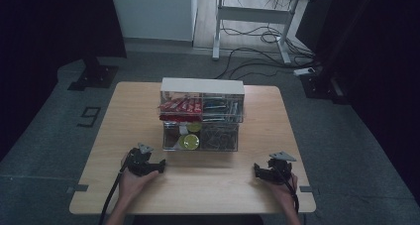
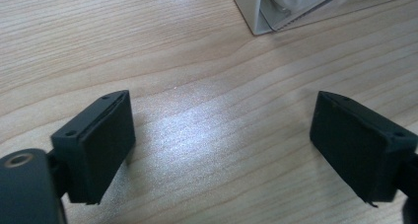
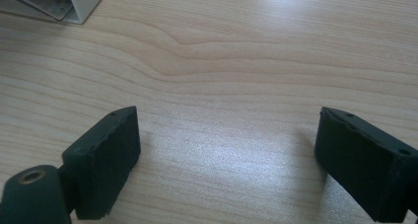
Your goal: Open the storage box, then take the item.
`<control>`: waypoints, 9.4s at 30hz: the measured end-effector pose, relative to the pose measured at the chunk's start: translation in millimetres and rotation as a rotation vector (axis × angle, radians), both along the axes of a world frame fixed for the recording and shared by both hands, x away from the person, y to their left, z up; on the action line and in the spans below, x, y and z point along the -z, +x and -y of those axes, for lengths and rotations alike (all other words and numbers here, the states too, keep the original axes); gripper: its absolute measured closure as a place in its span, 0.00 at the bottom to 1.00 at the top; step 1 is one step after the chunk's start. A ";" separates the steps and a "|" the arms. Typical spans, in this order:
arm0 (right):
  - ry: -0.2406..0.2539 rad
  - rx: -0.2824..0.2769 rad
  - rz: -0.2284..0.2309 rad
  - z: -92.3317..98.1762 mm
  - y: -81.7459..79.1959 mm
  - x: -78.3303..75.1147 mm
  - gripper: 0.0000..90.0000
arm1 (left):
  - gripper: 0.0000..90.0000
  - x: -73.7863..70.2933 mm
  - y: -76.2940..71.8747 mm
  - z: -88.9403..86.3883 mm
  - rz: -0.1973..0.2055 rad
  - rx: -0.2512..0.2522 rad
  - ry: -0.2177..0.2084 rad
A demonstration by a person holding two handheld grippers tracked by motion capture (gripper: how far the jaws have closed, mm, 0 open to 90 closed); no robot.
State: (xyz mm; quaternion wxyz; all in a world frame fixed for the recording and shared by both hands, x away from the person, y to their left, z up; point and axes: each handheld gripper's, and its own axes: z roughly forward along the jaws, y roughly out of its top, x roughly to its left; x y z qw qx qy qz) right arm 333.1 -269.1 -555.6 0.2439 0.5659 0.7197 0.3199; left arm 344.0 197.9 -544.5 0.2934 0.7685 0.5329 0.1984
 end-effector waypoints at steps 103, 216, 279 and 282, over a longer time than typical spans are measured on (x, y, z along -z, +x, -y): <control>0.007 -0.009 0.013 3.8 -6.2 -0.4 0.20 | 1.00 -157.6 -29.7 6.9 0.246 0.228 -0.329; 0.115 -0.088 0.178 -17.6 -10.8 -64.0 0.42 | 1.00 -220.0 29.5 37.3 0.246 0.283 -0.398; 0.231 -0.286 0.349 -77.4 17.2 -173.7 0.56 | 1.00 -220.8 31.6 40.7 0.238 0.297 -0.401; 0.228 -0.293 0.348 -79.7 18.5 -174.7 0.59 | 1.00 -220.8 31.8 41.0 0.238 0.297 -0.401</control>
